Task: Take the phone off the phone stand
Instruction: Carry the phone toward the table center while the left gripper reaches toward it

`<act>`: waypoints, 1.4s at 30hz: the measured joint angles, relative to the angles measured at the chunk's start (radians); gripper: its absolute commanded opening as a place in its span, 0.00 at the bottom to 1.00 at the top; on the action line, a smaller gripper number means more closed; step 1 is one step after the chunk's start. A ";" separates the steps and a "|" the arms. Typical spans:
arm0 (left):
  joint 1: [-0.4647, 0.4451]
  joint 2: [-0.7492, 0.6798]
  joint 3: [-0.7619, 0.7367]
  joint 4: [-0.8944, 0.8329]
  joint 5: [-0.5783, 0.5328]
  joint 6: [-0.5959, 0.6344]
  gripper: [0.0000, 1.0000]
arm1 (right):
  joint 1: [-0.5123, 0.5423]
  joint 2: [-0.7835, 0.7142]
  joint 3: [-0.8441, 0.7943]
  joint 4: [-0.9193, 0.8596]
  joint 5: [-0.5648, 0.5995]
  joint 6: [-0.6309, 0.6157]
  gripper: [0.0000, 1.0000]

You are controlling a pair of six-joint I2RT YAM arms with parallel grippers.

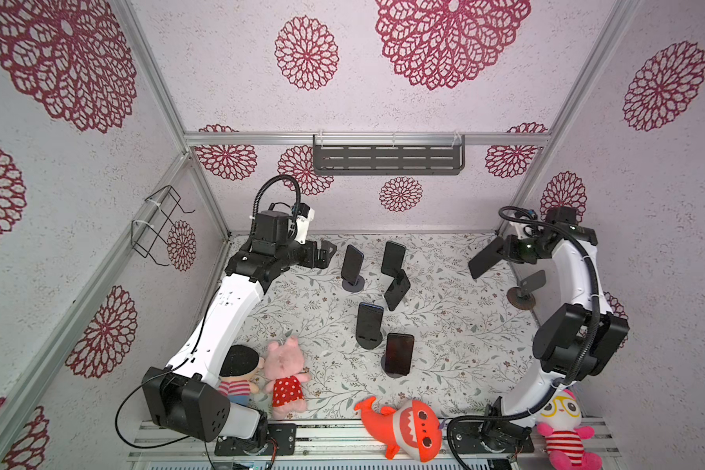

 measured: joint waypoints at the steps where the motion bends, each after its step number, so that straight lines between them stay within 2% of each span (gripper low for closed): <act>1: 0.000 -0.006 0.020 -0.010 0.033 0.005 0.95 | 0.038 -0.002 0.017 -0.011 -0.024 -0.002 0.03; 6: -0.003 -0.011 0.101 -0.026 0.211 0.020 0.87 | 0.218 -0.005 0.113 -0.086 -0.106 -0.045 0.04; 14: -0.008 0.039 0.127 -0.014 0.579 0.107 0.89 | 0.449 0.048 0.403 -0.286 -0.265 -0.224 0.04; 19: -0.009 0.135 0.169 -0.015 0.726 0.163 0.94 | 0.549 0.132 0.513 -0.381 -0.309 -0.315 0.02; 25: -0.012 0.162 0.126 0.012 0.807 0.211 0.92 | 0.603 0.199 0.516 -0.435 -0.343 -0.395 0.00; 33: -0.042 0.178 0.050 0.060 0.835 0.232 0.93 | 0.631 0.204 0.517 -0.468 -0.384 -0.472 0.00; 37: -0.045 0.204 0.050 0.116 0.852 0.213 0.87 | 0.636 0.204 0.517 -0.488 -0.410 -0.504 0.00; 42: -0.060 0.232 0.050 0.154 0.876 0.203 0.76 | 0.639 0.204 0.517 -0.493 -0.441 -0.536 0.01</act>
